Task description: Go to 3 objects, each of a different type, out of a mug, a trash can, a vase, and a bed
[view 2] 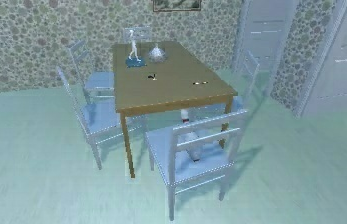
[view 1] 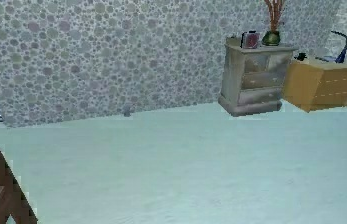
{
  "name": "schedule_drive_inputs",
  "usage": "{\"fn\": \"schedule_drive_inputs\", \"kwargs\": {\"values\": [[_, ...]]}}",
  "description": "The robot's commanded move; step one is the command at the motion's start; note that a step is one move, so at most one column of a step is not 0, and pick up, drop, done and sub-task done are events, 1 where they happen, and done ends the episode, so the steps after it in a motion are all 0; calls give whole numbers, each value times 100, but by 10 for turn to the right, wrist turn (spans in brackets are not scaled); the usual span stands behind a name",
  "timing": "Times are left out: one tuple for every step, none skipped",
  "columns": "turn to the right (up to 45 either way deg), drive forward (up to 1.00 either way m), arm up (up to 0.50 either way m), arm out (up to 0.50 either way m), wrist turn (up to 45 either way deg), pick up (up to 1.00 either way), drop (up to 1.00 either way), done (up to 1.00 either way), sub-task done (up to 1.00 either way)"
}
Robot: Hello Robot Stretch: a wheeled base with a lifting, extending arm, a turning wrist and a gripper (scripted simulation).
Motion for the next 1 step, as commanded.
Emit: {"fn": "schedule_drive_inputs", "kwargs": {"values": [[300,0,0,0,0,0,0,0,0]]}}
